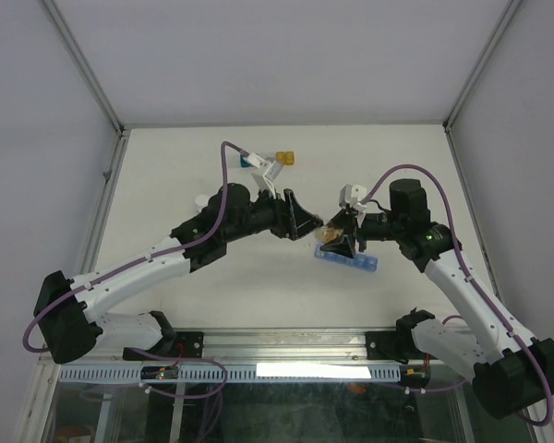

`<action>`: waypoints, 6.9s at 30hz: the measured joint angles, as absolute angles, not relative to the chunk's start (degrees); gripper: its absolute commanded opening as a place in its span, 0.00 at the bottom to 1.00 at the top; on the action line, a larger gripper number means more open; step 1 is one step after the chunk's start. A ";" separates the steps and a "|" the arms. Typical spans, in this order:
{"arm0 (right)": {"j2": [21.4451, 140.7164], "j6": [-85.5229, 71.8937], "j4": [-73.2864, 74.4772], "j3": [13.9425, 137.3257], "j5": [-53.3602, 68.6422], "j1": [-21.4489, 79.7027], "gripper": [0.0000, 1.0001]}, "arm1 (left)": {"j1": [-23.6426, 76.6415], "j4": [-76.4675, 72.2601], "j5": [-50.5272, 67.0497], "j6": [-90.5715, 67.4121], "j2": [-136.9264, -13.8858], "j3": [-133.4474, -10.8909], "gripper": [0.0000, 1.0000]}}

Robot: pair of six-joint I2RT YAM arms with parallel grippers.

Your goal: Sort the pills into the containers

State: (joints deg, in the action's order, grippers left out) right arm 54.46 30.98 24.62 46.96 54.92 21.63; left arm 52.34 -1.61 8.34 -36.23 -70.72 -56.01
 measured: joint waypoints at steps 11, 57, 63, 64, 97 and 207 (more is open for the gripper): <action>54.46 30.98 24.69 46.96 54.65 21.61 0.00 | 52.95 -1.34 10.94 -35.79 -71.72 -56.25 0.26; 54.70 32.62 25.50 45.34 54.50 21.30 0.00 | 41.25 -31.90 24.47 -33.98 -60.71 -34.94 0.81; 54.72 32.62 25.50 45.34 54.50 21.30 0.00 | 50.48 -11.73 9.74 -31.24 -62.33 -50.46 0.81; 54.72 32.62 25.50 45.34 54.50 21.30 0.00 | 51.57 -9.98 8.27 -30.50 -63.13 -52.27 0.81; 54.74 32.62 25.93 45.34 54.52 21.30 0.00 | 53.54 2.04 12.49 -26.46 -74.30 -59.42 0.39; 54.76 33.10 25.71 45.01 56.47 20.71 0.00 | 46.78 -23.46 27.49 -13.26 -54.96 -37.69 0.77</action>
